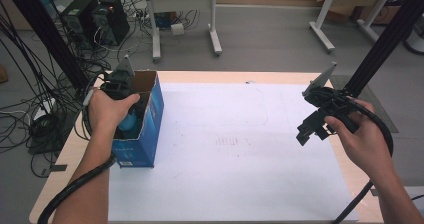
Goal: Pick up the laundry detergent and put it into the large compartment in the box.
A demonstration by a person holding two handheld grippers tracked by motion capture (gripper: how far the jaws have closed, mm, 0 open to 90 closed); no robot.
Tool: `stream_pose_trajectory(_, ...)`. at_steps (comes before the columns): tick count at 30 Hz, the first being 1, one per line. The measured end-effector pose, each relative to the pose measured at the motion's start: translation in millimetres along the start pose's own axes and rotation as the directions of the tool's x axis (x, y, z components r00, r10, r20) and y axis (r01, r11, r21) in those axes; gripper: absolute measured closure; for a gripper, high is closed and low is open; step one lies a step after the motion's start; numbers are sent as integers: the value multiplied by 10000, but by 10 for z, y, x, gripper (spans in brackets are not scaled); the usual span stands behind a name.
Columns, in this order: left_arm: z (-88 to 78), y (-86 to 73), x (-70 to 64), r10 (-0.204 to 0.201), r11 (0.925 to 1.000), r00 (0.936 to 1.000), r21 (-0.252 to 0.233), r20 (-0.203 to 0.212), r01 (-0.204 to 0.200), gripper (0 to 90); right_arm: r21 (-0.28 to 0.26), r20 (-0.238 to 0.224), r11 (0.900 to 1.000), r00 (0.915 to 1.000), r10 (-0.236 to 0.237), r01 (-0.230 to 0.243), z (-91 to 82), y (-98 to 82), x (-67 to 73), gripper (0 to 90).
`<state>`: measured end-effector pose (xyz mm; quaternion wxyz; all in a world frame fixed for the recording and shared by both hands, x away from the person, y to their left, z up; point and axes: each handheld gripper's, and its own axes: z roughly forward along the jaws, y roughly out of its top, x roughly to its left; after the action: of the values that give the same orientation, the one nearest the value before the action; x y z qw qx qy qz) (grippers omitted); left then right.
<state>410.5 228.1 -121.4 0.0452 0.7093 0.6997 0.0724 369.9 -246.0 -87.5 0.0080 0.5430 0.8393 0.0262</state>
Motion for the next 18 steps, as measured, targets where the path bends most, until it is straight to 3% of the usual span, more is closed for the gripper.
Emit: stream_pose_trajectory(18,-361,-168,-33,-127,9982,9997,-586,-194,115,172,-152,-40,9998,9999,-93,93,-57,-66,26,36)
